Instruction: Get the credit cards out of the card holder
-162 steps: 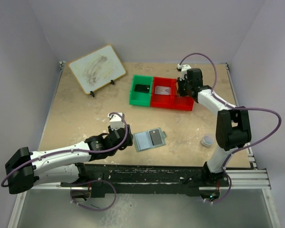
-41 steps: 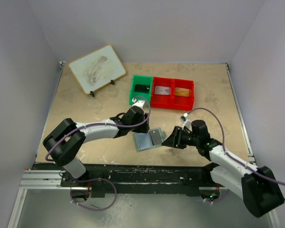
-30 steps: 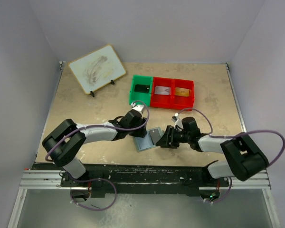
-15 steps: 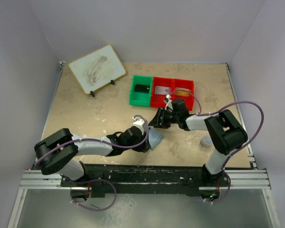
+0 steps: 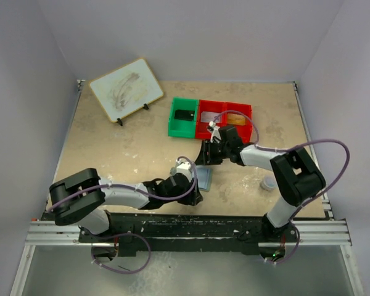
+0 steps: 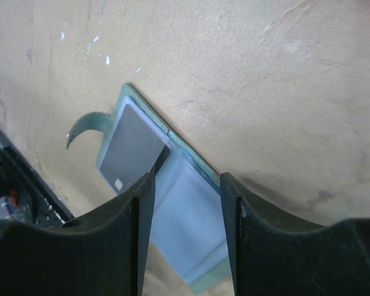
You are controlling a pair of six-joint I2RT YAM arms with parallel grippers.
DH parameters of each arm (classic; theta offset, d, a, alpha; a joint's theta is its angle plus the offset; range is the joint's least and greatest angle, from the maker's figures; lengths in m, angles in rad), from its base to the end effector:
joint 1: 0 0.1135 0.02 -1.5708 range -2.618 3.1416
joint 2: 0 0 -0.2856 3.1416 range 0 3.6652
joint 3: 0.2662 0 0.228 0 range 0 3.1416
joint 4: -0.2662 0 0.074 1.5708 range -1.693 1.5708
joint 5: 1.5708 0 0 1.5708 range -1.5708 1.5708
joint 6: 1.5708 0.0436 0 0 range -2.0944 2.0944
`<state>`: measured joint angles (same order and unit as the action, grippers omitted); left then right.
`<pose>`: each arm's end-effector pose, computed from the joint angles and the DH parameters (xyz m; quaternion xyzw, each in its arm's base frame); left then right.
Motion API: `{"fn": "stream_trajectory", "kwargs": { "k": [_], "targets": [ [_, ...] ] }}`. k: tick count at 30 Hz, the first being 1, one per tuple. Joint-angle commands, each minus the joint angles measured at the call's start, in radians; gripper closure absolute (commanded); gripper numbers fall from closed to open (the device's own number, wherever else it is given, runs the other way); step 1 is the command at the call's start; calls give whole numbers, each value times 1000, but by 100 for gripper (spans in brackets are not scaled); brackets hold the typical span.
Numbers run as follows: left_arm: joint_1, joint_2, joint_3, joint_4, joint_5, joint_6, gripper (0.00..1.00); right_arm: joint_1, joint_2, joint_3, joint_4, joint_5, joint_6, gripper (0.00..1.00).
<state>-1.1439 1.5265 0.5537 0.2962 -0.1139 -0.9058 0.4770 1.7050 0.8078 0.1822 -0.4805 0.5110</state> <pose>0.1172 -0.2458 0.1773 0.0825 0.8968 -0.3423 0.2680 0.2816 0.1682 0.1882 -0.0837 0.8853 0.3817 0.2522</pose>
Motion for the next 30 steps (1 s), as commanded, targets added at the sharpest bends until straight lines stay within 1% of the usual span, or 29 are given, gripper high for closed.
{"fn": "stream_trajectory", "kwargs": {
  "k": [1, 3, 6, 10, 15, 17, 19, 23, 30],
  "targets": [
    [-6, -100, 14, -146, -115, 14, 55, 1, -140, 6, -104, 208, -10, 50],
    [-7, -163, 19, -246, -170, 29, 54, 1, -182, -22, -59, 208, 27, 50],
    [-5, -252, 29, -350, -250, 53, 54, 1, -232, -70, -4, 186, 74, 49],
    [9, -332, 35, -413, -342, 86, 50, 18, -284, -129, 75, 144, 149, 49],
    [100, -343, 19, -396, -328, 103, 49, 81, -317, -156, 88, 194, 220, 51],
    [139, -353, 9, -367, -288, 107, 49, 100, -336, -167, 88, 226, 253, 54],
    [162, -359, 7, -339, -263, 112, 49, 115, -358, -190, 110, 248, 297, 54],
    [179, -340, 29, -338, -257, 117, 49, 143, -382, -233, 170, 257, 350, 55],
    [181, -305, 63, -321, -245, 120, 52, 168, -332, -252, 233, 232, 403, 59]
  ]
}}
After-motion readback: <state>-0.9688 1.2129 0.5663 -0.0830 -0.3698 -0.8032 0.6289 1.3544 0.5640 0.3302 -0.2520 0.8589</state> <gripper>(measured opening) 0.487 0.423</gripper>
